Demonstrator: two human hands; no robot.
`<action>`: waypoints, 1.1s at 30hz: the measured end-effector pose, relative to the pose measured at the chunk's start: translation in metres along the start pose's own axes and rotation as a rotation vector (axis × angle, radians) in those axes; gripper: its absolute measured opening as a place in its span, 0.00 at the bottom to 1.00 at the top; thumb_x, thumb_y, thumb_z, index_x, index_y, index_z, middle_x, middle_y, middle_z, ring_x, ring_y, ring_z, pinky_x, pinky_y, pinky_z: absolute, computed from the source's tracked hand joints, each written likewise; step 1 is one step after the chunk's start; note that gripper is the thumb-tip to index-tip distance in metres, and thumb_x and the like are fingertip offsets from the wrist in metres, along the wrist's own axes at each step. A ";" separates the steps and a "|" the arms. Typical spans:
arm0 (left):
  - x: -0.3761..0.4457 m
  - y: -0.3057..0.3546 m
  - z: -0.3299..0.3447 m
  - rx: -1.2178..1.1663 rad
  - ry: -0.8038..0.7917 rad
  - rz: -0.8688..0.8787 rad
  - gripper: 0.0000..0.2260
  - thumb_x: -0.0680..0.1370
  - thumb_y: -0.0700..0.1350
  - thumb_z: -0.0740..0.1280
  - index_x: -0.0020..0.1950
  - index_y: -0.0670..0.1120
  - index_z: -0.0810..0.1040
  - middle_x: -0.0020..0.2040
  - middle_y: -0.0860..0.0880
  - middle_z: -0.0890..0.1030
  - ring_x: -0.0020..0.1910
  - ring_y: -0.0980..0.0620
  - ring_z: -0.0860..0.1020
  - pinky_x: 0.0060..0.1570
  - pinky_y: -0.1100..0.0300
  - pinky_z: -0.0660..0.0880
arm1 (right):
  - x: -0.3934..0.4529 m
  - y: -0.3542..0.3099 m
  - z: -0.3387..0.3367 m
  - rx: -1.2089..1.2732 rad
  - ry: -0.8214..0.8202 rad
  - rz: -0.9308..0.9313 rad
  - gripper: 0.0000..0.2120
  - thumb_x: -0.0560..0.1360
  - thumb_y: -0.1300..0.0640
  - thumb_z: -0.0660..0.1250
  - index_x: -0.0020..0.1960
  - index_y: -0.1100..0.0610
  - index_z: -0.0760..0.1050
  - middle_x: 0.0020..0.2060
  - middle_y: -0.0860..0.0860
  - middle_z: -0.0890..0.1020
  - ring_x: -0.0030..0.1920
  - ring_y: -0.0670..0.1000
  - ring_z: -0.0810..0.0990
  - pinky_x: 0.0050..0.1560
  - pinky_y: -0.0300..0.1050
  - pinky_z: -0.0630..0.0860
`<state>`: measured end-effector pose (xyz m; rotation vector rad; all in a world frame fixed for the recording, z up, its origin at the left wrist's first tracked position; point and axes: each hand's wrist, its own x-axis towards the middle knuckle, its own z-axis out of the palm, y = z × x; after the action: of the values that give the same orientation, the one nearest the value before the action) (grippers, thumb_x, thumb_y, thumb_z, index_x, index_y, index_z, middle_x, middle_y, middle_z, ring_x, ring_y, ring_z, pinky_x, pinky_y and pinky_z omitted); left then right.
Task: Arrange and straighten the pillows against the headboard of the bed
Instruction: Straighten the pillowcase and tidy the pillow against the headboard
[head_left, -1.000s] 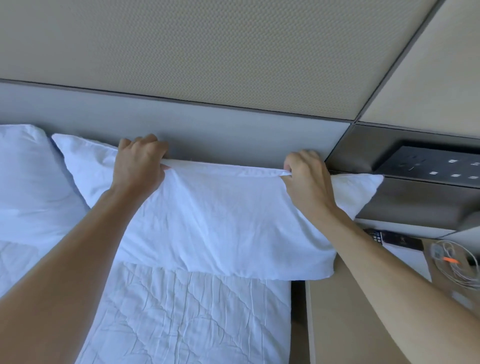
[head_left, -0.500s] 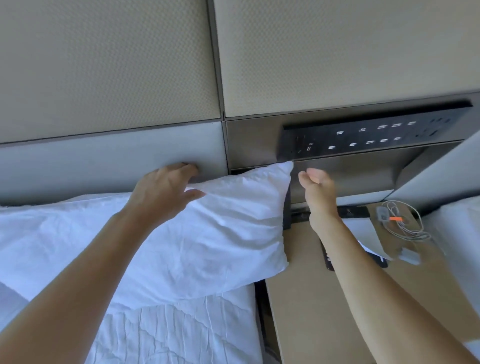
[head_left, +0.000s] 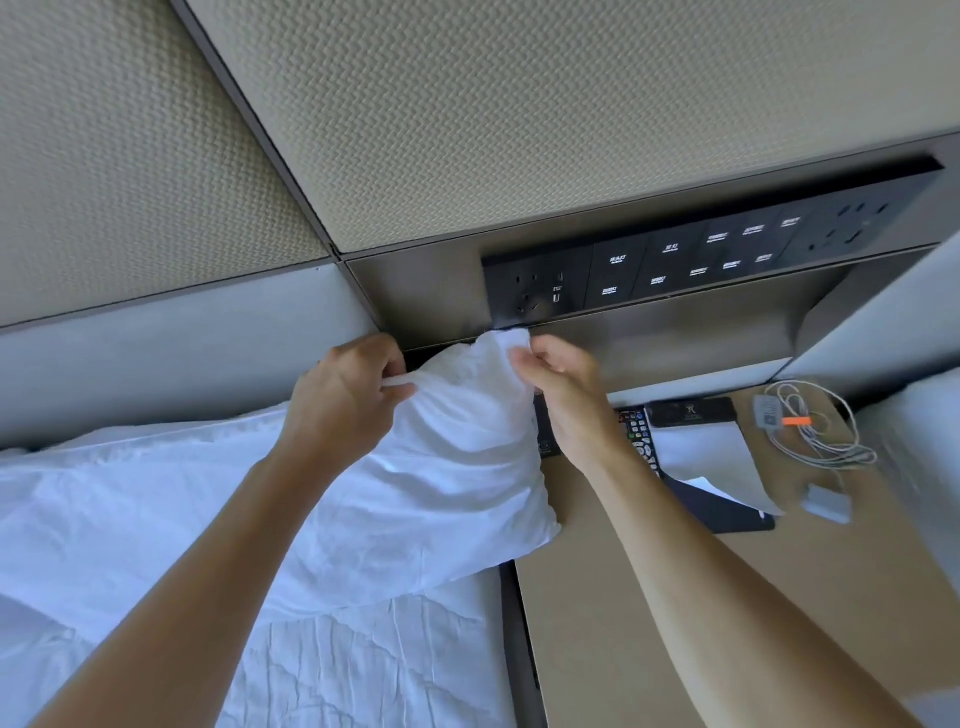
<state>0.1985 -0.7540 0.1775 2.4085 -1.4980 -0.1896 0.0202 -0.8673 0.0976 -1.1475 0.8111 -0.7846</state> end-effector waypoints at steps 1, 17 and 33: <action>0.000 0.001 0.000 0.011 0.000 -0.002 0.12 0.75 0.44 0.74 0.40 0.48 0.71 0.35 0.54 0.73 0.38 0.42 0.75 0.36 0.55 0.70 | -0.001 -0.001 0.000 -0.033 0.020 -0.042 0.20 0.75 0.50 0.70 0.39 0.67 0.73 0.35 0.57 0.70 0.39 0.53 0.65 0.42 0.52 0.60; 0.029 0.073 0.005 -0.127 0.106 0.242 0.16 0.75 0.54 0.72 0.35 0.47 0.71 0.29 0.51 0.72 0.34 0.38 0.74 0.32 0.54 0.68 | -0.009 -0.058 0.004 -0.162 0.145 -0.328 0.04 0.74 0.67 0.70 0.42 0.60 0.81 0.35 0.53 0.83 0.38 0.47 0.81 0.42 0.40 0.77; 0.039 0.064 0.006 -0.218 0.211 0.437 0.10 0.75 0.41 0.70 0.39 0.35 0.81 0.33 0.44 0.77 0.31 0.52 0.71 0.33 0.62 0.65 | -0.029 0.166 -0.078 -0.477 -0.296 0.482 0.19 0.73 0.60 0.76 0.62 0.58 0.78 0.58 0.55 0.84 0.59 0.56 0.81 0.52 0.46 0.78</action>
<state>0.1597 -0.8161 0.1942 1.8201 -1.7526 -0.0013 -0.0423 -0.8406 -0.0749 -1.3700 0.9975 -0.0117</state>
